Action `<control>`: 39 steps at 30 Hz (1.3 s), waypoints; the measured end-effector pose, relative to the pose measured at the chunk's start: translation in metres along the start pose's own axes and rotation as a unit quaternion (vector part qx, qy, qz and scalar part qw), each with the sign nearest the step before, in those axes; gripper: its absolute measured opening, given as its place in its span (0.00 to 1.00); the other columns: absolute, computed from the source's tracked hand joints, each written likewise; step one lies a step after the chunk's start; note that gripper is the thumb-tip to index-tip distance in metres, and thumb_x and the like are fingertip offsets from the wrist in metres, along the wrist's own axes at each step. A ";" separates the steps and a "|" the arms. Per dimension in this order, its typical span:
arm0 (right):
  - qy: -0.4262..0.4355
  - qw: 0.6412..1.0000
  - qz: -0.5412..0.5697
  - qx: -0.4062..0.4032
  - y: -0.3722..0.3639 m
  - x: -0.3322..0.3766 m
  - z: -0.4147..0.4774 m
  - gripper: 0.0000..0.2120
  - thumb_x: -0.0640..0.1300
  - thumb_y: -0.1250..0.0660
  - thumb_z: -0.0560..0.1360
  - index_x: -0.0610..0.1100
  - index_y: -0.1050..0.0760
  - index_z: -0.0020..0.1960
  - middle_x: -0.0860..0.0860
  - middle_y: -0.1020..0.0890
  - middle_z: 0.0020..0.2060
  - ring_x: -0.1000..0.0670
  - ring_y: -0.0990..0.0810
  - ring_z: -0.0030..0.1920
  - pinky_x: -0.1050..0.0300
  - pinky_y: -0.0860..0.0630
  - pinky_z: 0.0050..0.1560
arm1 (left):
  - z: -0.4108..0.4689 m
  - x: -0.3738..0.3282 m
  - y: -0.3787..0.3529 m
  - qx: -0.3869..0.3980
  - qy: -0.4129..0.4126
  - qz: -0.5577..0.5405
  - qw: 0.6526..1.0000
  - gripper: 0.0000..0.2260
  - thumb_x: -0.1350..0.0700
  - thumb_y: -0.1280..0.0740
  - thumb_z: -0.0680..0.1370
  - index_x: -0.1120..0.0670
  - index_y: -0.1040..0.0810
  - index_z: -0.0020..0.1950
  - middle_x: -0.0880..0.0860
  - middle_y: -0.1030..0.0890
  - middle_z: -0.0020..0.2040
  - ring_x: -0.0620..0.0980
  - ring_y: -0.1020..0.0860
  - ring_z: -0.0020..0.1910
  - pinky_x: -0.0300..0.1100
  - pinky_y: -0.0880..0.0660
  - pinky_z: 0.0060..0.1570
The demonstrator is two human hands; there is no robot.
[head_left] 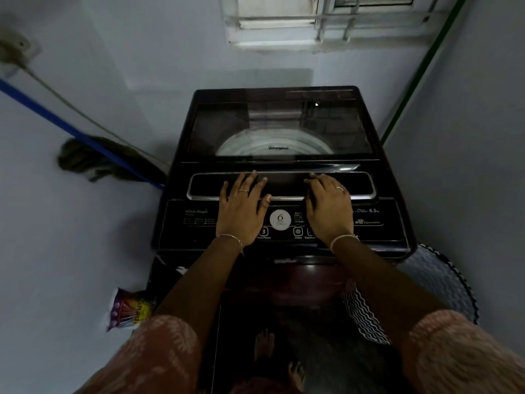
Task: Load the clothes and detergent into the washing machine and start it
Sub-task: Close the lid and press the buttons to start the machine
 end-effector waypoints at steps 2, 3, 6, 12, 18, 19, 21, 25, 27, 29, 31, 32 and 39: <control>0.003 1.000 0.003 0.000 0.001 0.002 0.000 0.14 0.46 0.40 0.77 0.44 0.24 0.60 0.47 0.22 0.61 0.45 0.27 0.65 0.47 0.31 0.64 | 0.001 0.000 0.002 0.001 0.005 -0.010 1.000 0.24 0.41 0.53 0.81 0.46 0.35 0.73 0.48 0.38 0.76 0.49 0.45 0.77 0.55 0.50 0.75; 0.002 1.000 0.005 0.002 0.001 0.003 -0.001 0.14 0.46 0.41 0.78 0.43 0.24 0.60 0.46 0.22 0.62 0.45 0.27 0.65 0.47 0.32 0.65 | 0.001 0.000 0.003 0.005 0.006 -0.017 1.000 0.24 0.41 0.52 0.81 0.47 0.35 0.73 0.48 0.38 0.76 0.49 0.45 0.77 0.55 0.50 0.75; -0.007 1.000 0.008 0.012 0.001 0.005 -0.001 0.15 0.49 0.43 0.80 0.43 0.25 0.61 0.45 0.23 0.63 0.44 0.28 0.66 0.46 0.34 0.66 | 0.004 0.002 0.007 0.030 0.006 -0.031 0.999 0.23 0.41 0.50 0.81 0.48 0.36 0.74 0.49 0.39 0.76 0.50 0.46 0.77 0.55 0.49 0.75; 0.053 0.997 0.038 0.033 0.009 0.053 0.024 0.19 0.51 0.42 0.79 0.42 0.28 0.65 0.44 0.27 0.67 0.42 0.29 0.67 0.47 0.33 0.68 | -0.002 0.045 0.039 0.024 0.061 0.003 0.998 0.30 0.39 0.48 0.80 0.52 0.46 0.78 0.53 0.46 0.79 0.52 0.50 0.78 0.53 0.51 0.76; 0.164 0.981 0.060 0.081 -0.009 0.141 0.075 0.23 0.54 0.44 0.80 0.44 0.34 0.71 0.44 0.32 0.72 0.44 0.35 0.72 0.49 0.38 0.71 | 0.017 0.104 0.085 -0.020 0.121 0.024 0.992 0.32 0.39 0.46 0.80 0.55 0.48 0.78 0.54 0.47 0.79 0.54 0.50 0.78 0.53 0.50 0.75; 0.178 0.978 0.055 0.094 -0.016 0.154 0.082 0.24 0.55 0.45 0.80 0.44 0.35 0.72 0.44 0.33 0.72 0.44 0.36 0.73 0.49 0.38 0.72 | 0.021 0.112 0.091 -0.023 0.126 0.023 0.991 0.32 0.40 0.45 0.80 0.55 0.48 0.78 0.55 0.47 0.79 0.54 0.50 0.78 0.53 0.50 0.74; 0.190 0.973 0.062 0.114 -0.031 0.182 0.101 0.25 0.55 0.46 0.80 0.44 0.37 0.73 0.44 0.35 0.73 0.44 0.38 0.74 0.49 0.40 0.74 | 0.031 0.137 0.108 -0.032 0.137 0.037 0.989 0.32 0.41 0.45 0.80 0.54 0.49 0.78 0.54 0.48 0.79 0.55 0.52 0.78 0.54 0.51 0.75; 0.200 0.968 0.096 0.118 -0.054 0.246 0.147 0.25 0.54 0.44 0.80 0.44 0.37 0.73 0.44 0.35 0.73 0.43 0.37 0.73 0.49 0.39 0.73 | 0.055 0.202 0.144 -0.040 0.158 0.069 0.984 0.32 0.46 0.41 0.80 0.55 0.51 0.79 0.54 0.52 0.79 0.55 0.54 0.78 0.56 0.50 0.75; 0.192 0.966 0.119 0.124 -0.070 0.280 0.170 0.26 0.53 0.43 0.79 0.45 0.39 0.74 0.46 0.38 0.75 0.44 0.38 0.74 0.49 0.40 0.73 | 0.068 0.238 0.160 -0.050 0.171 0.068 0.982 0.32 0.48 0.41 0.80 0.55 0.51 0.79 0.54 0.52 0.79 0.56 0.54 0.78 0.56 0.50 0.75; 0.191 0.961 0.144 0.140 -0.090 0.313 0.186 0.27 0.54 0.42 0.80 0.46 0.42 0.76 0.47 0.41 0.76 0.45 0.41 0.75 0.50 0.42 0.75 | 0.079 0.274 0.173 -0.056 0.188 0.059 0.979 0.32 0.48 0.41 0.80 0.55 0.52 0.79 0.54 0.53 0.79 0.55 0.55 0.78 0.56 0.51 0.76; 0.207 0.952 0.162 0.153 -0.111 0.349 0.203 0.28 0.54 0.43 0.80 0.46 0.44 0.77 0.48 0.43 0.77 0.46 0.44 0.76 0.51 0.44 0.76 | 0.089 0.311 0.182 -0.054 0.205 0.083 0.974 0.32 0.47 0.42 0.81 0.54 0.54 0.79 0.54 0.56 0.79 0.55 0.57 0.78 0.56 0.53 0.76; 0.213 0.949 0.171 0.156 -0.121 0.367 0.213 0.28 0.54 0.44 0.81 0.46 0.45 0.77 0.48 0.43 0.77 0.47 0.44 0.77 0.51 0.45 0.76 | 0.095 0.331 0.185 -0.047 0.211 0.105 0.971 0.32 0.47 0.42 0.81 0.54 0.55 0.79 0.54 0.57 0.79 0.55 0.58 0.78 0.57 0.55 0.76; 0.226 0.936 0.212 0.168 -0.170 0.461 0.276 0.28 0.56 0.44 0.80 0.50 0.46 0.77 0.51 0.46 0.78 0.49 0.45 0.77 0.50 0.44 0.76 | 0.159 0.439 0.212 0.012 0.220 0.214 0.952 0.42 0.38 0.36 0.74 0.56 0.52 0.78 0.56 0.55 0.79 0.56 0.56 0.78 0.63 0.56 0.72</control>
Point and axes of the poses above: each hand's wrist, its own z-axis towards the middle knuckle, its own y-axis out of the back of the hand, x = y × z, the point moved 10 cm from there along z, towards the middle knuckle
